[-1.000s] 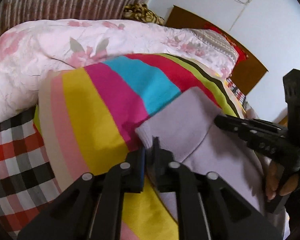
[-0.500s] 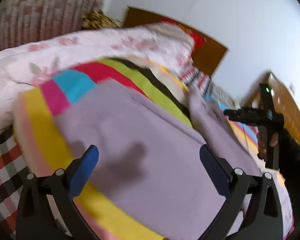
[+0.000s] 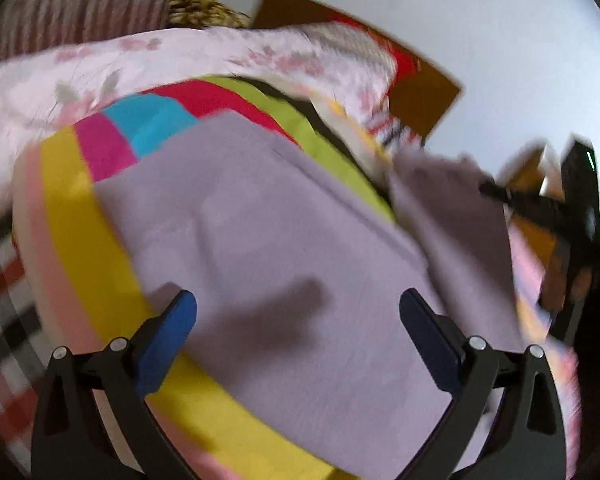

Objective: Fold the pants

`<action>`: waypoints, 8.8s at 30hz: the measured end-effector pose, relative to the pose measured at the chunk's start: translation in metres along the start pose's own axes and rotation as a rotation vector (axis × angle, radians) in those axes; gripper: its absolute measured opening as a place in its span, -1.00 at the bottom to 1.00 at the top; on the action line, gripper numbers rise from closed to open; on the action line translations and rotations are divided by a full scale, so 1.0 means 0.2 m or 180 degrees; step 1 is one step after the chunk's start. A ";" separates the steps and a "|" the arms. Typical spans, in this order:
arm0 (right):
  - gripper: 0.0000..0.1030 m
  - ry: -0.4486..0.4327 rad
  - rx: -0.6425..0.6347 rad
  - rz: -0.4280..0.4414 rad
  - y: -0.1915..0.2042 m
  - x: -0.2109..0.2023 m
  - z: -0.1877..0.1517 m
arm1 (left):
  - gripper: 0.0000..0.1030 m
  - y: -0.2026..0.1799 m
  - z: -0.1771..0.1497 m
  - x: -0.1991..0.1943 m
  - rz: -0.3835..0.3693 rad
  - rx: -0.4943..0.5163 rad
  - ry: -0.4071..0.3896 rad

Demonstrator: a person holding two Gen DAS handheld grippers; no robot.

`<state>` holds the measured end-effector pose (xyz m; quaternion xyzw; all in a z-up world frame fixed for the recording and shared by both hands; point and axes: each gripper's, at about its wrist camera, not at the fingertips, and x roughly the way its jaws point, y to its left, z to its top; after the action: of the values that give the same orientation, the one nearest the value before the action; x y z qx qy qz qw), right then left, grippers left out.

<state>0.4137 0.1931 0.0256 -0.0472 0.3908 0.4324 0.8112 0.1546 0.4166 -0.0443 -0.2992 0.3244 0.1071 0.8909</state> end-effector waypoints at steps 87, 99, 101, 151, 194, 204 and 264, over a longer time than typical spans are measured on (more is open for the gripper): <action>-0.88 0.0474 -0.1743 0.0430 0.86 0.64 -0.14 | 0.33 0.37 -0.05 -0.11 0.0222 -0.0807 -0.0375; -0.87 0.0469 -0.1749 0.0435 0.86 0.64 -0.15 | -0.41 0.44 -0.01 -0.06 -0.0067 -0.0927 -0.0464; -0.88 0.0462 -0.1756 0.0432 0.86 0.64 -0.15 | -0.65 0.45 -0.01 -0.06 -0.0062 -0.0947 -0.0483; -0.24 0.0670 -0.0512 -0.0039 0.20 0.01 -0.53 | 0.96 -0.08 0.50 0.36 0.0217 0.0459 0.0182; -0.74 0.0567 -0.2112 0.0019 0.98 0.00 -0.99 | 0.64 0.11 -0.39 -0.39 -0.1031 -0.0657 0.0375; -0.94 0.0377 -0.1123 0.0659 0.79 -0.09 -0.84 | 0.65 -0.05 -0.36 -0.35 -0.1586 -0.0672 0.0560; -0.58 0.0538 -0.1006 0.0527 0.82 -0.04 -0.99 | -0.81 0.46 -0.06 -0.02 -0.1026 -0.1653 0.0046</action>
<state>0.1721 0.2076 -0.0624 -0.1778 0.3873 0.5480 0.7197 0.1104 0.4832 -0.0910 -0.5654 0.2409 0.0416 0.7878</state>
